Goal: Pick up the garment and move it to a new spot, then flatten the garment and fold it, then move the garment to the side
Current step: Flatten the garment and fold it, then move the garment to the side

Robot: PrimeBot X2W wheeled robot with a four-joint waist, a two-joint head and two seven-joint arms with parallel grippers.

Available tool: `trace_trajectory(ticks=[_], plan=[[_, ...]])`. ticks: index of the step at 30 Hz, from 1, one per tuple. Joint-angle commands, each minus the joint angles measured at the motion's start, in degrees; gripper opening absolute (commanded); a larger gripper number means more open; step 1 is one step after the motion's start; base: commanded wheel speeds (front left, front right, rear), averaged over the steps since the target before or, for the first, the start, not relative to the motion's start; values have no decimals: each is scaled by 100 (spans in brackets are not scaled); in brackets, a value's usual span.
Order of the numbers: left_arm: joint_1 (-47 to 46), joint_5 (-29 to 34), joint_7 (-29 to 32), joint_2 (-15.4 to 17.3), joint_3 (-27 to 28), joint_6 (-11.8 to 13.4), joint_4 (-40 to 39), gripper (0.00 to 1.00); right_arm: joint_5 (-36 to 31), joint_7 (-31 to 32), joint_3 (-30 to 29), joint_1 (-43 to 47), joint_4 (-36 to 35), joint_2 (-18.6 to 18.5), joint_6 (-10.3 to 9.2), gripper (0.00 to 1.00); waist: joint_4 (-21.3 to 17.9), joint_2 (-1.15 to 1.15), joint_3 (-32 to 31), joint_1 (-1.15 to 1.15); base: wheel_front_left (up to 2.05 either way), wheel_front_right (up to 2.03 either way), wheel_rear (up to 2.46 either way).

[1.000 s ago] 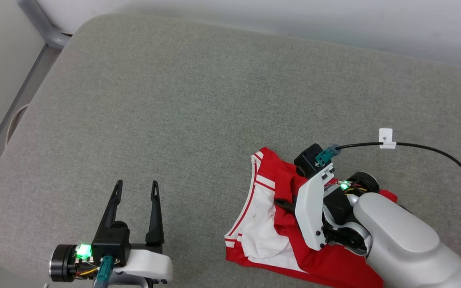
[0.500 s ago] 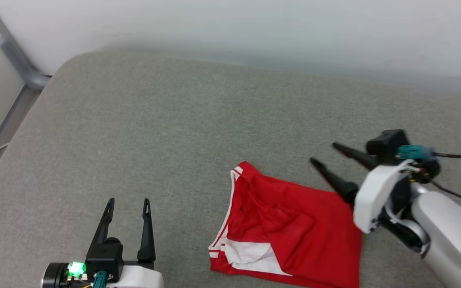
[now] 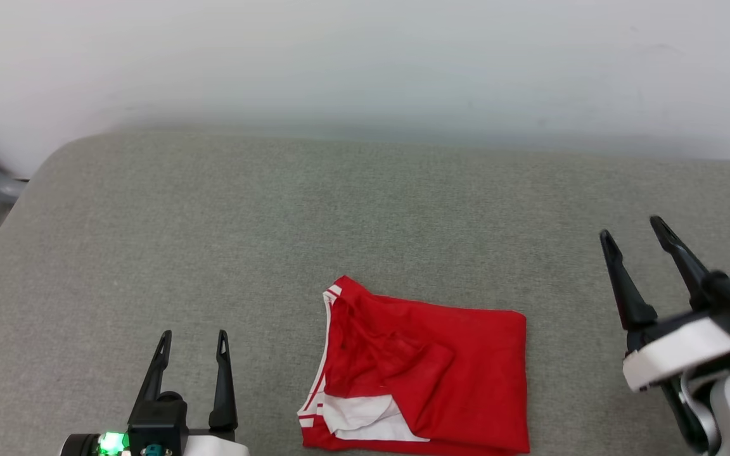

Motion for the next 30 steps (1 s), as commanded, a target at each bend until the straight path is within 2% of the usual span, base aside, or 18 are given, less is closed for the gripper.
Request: trace_trajectory(ticks=[1,7,13,19,30], plan=[[65,5,-28,22,0,19,-23,100,-55,-42,-117,178,-69,134,-6,100,-50,0,-42,0,0,0,0],[103,-28,-28,53,26,24,-63,100,-691,-95,-903,994,-785,802,-6,100,-155,0,-114,0,0,0,0],[147,-24,-28,73,-14,-30,-72,100,-948,-95,-1176,1726,-1391,1319,-6,100,-172,0,-140,0,0,0,0],[182,-16,-28,86,-57,-52,-58,100,-969,-96,-1154,2204,-1525,1525,-6,100,-144,0,-161,0,0,0,0],[201,-35,-28,95,-83,-59,25,100,-1044,-97,-1159,2383,-1467,1601,-6,100,-93,0,-162,0,0,0,0]])
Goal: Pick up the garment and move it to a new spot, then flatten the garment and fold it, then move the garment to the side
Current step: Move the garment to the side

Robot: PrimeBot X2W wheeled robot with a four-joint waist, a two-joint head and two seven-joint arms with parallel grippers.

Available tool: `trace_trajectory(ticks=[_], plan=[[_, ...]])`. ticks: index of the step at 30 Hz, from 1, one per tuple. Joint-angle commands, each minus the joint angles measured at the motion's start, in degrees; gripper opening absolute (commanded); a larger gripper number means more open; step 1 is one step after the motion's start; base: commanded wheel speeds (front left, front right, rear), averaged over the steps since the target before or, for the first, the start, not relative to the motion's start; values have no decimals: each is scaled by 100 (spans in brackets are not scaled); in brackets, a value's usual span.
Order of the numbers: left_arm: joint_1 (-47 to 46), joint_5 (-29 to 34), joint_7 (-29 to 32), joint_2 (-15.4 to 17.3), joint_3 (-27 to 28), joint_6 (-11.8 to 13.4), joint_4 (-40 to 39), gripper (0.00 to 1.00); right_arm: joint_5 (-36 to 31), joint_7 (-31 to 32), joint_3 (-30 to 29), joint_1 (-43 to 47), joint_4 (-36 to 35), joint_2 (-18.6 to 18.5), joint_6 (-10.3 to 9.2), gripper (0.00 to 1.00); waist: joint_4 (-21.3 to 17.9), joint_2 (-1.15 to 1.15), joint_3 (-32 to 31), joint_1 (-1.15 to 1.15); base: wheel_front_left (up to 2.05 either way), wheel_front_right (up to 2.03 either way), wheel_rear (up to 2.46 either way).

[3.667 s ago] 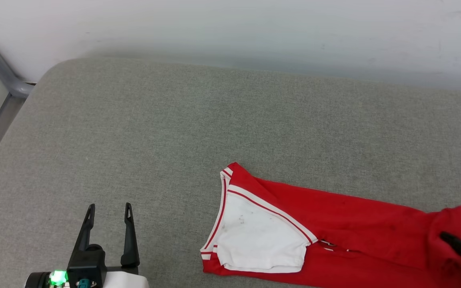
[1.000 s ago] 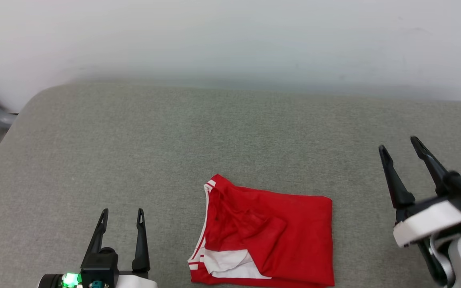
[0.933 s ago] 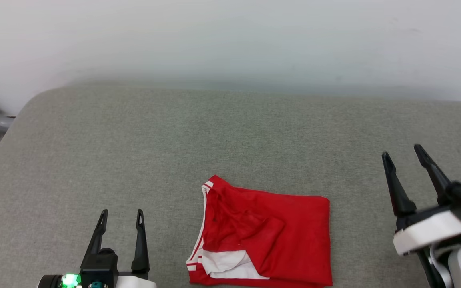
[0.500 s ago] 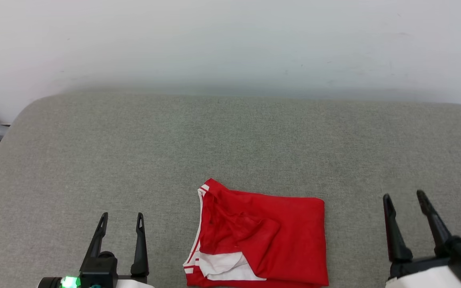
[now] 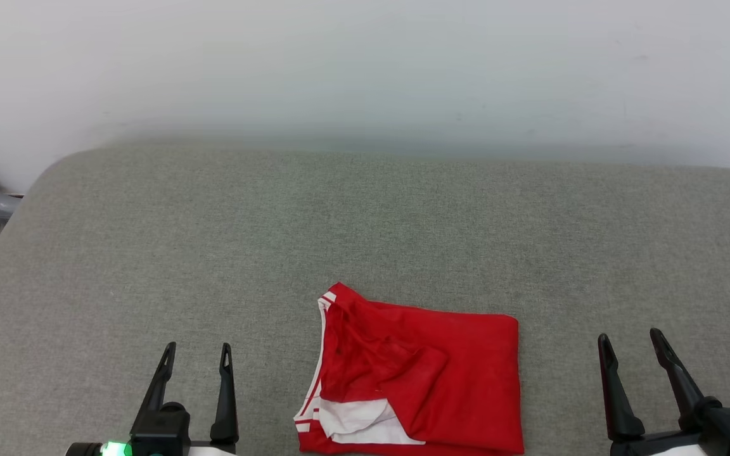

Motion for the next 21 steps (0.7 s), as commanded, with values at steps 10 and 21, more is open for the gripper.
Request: trace_trajectory(ticks=[10,21], plan=[[-77,-36,-28,-22,-33,-24,30,100,-38,-10,-263,-726,-161,-212,-6,100,89,0,78,0,0,0,0],[-180,-31,-28,-50,-73,-44,48,100,1044,2290,1033,-2141,-17,-1398,-7,100,230,0,175,0,0,0,0]])
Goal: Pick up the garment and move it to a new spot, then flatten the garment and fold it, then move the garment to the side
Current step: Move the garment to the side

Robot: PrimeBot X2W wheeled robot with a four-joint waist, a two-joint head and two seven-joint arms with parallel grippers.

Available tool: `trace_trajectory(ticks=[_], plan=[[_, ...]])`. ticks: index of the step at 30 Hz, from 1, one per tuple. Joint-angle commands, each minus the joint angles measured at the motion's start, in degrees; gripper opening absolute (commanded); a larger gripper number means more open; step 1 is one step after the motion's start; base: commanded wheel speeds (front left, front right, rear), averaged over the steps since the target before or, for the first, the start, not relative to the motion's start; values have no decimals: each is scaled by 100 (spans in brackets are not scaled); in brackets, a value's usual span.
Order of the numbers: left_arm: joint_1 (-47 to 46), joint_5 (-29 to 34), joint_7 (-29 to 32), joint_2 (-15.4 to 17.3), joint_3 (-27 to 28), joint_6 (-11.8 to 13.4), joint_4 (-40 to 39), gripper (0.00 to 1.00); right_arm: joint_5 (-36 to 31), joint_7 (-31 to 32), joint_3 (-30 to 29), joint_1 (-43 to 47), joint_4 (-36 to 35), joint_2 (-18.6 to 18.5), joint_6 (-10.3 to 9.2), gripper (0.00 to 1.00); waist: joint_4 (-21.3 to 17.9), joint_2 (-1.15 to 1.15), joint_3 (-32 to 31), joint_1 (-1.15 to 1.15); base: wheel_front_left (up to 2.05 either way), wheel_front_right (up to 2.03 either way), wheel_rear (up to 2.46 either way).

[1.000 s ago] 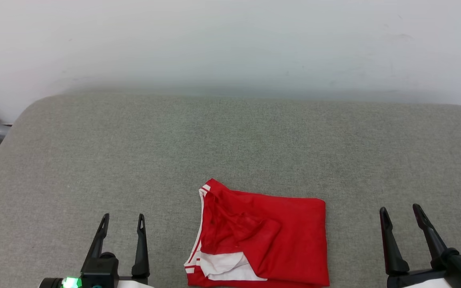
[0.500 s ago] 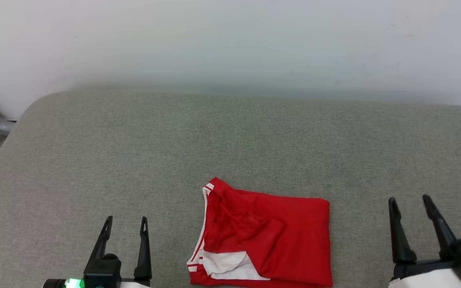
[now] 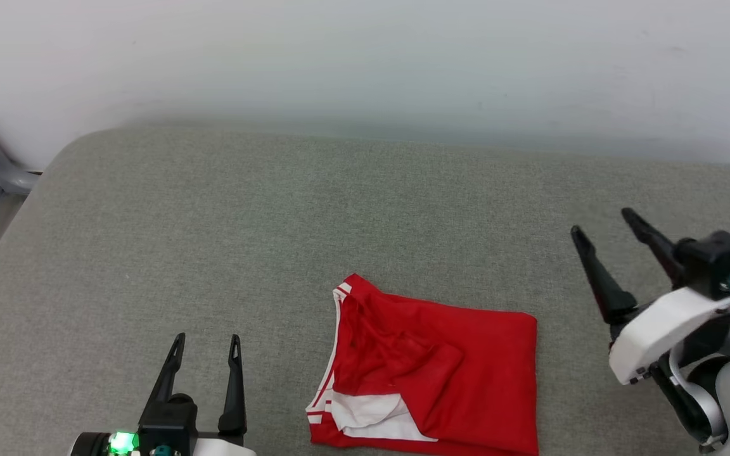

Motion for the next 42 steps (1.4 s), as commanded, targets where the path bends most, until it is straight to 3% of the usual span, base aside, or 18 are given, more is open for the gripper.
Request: trace_trajectory(ticks=[1,11,17,30,37,38,39,42], plan=[[-54,-12,-28,-1,14,-21,10,100,186,316,208,-94,46,-118,-5,100,20,0,14,0,0,0,0],[-125,-8,-28,-24,12,0,-14,100,1463,2538,1318,-353,277,-771,-5,100,87,0,130,0,0,0,0],[-212,-6,-28,-48,-37,-11,-32,100,2057,3359,1564,-415,545,-990,-5,100,167,0,303,0,0,0,0],[-624,-15,-28,-129,-137,-67,-3,100,2247,3491,2032,-442,1514,-695,-4,100,427,0,949,0,0,0,0],[-678,1,-28,-141,-127,-62,47,100,2347,3039,2352,-409,1781,-676,-4,100,443,0,989,0,0,0,0],[-659,3,-28,-137,-123,-59,55,100,2360,2932,2354,-463,1772,-679,-4,36,429,0,975,0,0,0,0],[-637,7,-28,-134,-126,-59,64,100,2352,2842,2368,-529,1759,-685,-4,0,412,0,953,0,0,0,0],[-611,19,-28,-135,-152,-71,95,100,2362,2567,2393,-695,1688,-727,-5,0,379,0,890,0,0,0,0]])
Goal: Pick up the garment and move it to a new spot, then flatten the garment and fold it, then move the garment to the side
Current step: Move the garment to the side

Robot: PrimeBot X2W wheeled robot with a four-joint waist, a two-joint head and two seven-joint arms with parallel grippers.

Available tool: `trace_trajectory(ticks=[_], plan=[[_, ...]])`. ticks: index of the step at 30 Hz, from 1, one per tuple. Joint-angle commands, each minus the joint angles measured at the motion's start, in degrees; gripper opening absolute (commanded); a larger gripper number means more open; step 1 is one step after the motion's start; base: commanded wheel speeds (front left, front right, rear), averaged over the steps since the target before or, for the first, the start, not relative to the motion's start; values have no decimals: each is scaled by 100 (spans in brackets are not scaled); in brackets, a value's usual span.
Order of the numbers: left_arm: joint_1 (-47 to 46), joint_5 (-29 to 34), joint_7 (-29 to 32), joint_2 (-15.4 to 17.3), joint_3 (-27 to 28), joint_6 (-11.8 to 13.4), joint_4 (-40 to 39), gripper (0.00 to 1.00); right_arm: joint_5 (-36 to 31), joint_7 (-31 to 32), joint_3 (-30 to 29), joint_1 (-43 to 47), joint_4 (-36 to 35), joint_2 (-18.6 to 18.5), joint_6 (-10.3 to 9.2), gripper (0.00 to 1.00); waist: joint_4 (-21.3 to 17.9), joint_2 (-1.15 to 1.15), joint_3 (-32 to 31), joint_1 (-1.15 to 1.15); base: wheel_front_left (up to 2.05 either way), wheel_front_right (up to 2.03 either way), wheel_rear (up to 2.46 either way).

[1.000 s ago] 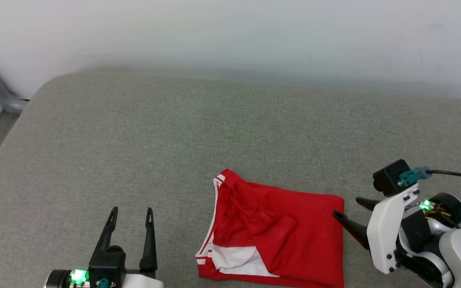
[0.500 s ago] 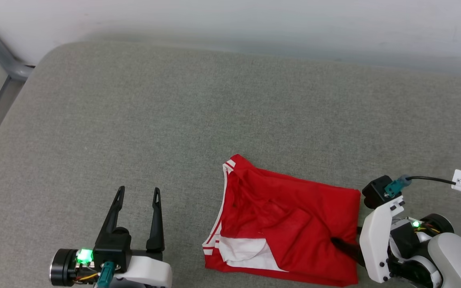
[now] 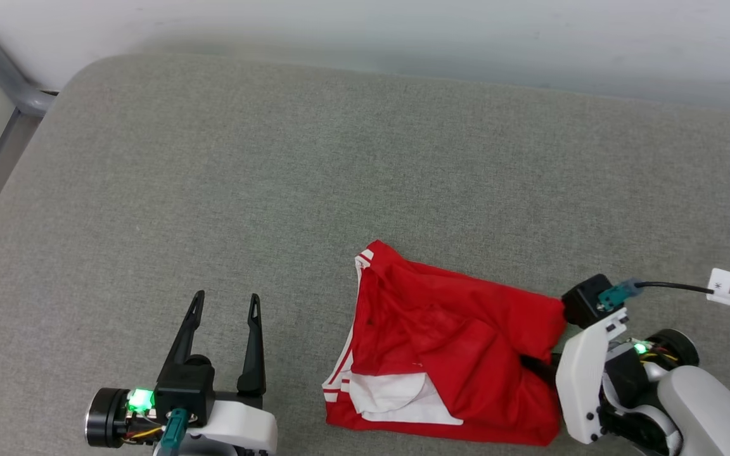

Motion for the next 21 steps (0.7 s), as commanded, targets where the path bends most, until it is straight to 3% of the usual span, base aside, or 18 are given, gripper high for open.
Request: trace_trajectory(ticks=[1,6,10,21], plan=[[20,20,-28,-12,3,6,12,100,40,-116,87,-83,14,66,-5,0,-33,0,-57,0,0,0,0],[112,29,-28,4,-2,14,14,100,18,-427,109,-348,-163,-36,-5,0,-129,0,-187,0,0,0,0],[151,15,-28,17,29,35,-34,100,-247,-617,234,-529,-365,-327,-5,0,-276,0,-243,0,0,0,0],[139,25,-28,64,89,51,-130,100,-695,-763,373,-987,-661,-1171,-6,0,-1098,0,-81,0,0,0,0]])
